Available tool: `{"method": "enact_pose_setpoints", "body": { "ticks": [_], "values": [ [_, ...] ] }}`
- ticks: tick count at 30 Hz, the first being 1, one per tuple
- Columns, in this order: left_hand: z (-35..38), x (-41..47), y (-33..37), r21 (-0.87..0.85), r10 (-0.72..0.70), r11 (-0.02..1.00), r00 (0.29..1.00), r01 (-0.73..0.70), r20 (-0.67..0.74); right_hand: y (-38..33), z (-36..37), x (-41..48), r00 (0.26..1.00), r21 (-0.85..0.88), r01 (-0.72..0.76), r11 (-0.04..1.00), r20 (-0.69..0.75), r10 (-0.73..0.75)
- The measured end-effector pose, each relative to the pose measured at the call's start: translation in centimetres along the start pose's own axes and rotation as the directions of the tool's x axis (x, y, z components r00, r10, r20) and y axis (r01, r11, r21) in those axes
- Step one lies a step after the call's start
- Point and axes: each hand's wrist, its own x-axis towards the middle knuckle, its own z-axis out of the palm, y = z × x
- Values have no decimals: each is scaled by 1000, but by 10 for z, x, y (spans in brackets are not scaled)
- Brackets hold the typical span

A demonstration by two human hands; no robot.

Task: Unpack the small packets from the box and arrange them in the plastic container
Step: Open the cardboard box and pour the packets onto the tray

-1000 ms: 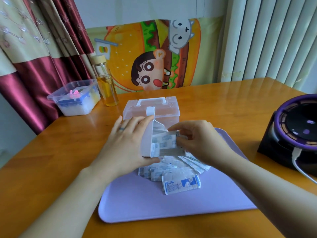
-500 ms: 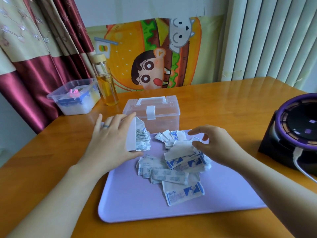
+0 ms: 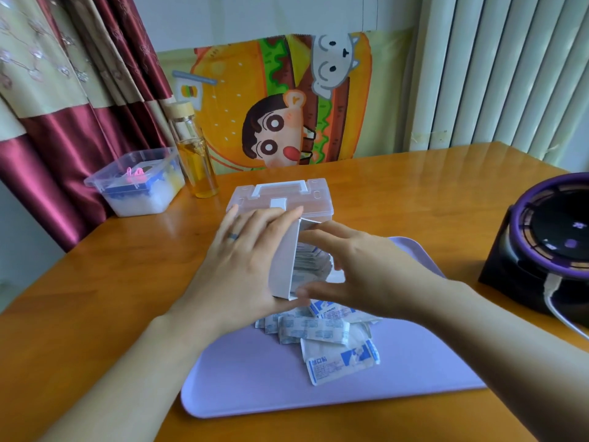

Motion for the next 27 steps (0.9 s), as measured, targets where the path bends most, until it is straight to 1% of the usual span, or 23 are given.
{"method": "enact_pose_setpoints", "body": {
  "ticks": [2, 3, 6, 9, 12, 15, 19, 22, 27],
  "values": [
    [0, 0, 1, -3, 24, 1000, 1000, -24, -10, 1, -5, 2, 998, -25, 14, 1000, 65, -12],
    [0, 0, 2, -3, 31, 1000, 999, -31, -9, 2, -5, 3, 995, -3, 29, 1000, 94, -29],
    [1, 0, 4, 31, 59, 998, 998, -60, 24, 2, 1, 6, 983, 143, 41, 989, 173, -65],
    [2, 2, 5, 70, 79, 994, 995, -83, 61, 3, 6, 8, 971, 265, -23, 964, 236, -42],
    [2, 2, 5, 82, 78, 993, 995, -83, 61, 4, 4, 8, 954, 368, -121, 922, 301, 5],
    [4, 3, 5, 108, 86, 990, 995, -91, 47, 4, 10, 8, 964, 461, -152, 874, 263, 29],
    [6, 4, 8, 143, 105, 984, 994, -109, 34, -1, 22, 8, 977, 507, -184, 842, 187, 101],
    [10, 3, 8, 181, 124, 975, 992, -129, 38, -4, 32, 8, 977, 502, -207, 840, 149, 152],
    [15, 0, 6, 199, 93, 975, 994, -103, 58, 1, 41, 6, 970, 424, -243, 872, 100, 222]
  ]
}}
